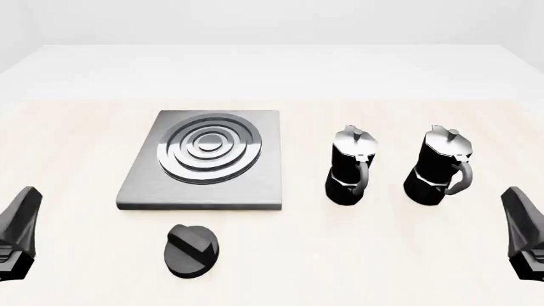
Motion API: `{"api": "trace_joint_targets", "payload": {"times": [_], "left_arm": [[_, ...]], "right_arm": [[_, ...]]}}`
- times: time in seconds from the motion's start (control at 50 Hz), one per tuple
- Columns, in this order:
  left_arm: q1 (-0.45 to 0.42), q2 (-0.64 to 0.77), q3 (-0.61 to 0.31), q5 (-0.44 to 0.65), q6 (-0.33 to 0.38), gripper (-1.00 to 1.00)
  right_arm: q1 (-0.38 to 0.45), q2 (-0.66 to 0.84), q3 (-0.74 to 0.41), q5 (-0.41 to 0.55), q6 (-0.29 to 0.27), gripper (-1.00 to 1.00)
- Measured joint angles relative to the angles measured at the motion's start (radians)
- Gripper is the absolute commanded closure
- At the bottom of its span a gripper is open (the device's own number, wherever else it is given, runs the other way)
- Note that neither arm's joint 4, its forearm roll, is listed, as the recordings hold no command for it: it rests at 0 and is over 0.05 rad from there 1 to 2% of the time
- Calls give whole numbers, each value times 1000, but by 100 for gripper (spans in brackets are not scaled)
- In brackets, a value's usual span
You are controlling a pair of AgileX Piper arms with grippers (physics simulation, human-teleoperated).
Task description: Turn off the stove.
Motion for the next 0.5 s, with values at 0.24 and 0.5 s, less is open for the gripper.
{"api": "trace_joint_targets", "payload": {"times": [0.24,0.5], "left_arm": [[0,3,-2,-1,0,-100],[0,4,-2,-1,0,-100]], "right_arm": [[0,5,-2,-2,-4,-100],[4,7,-2,-4,-5,-100]]}}
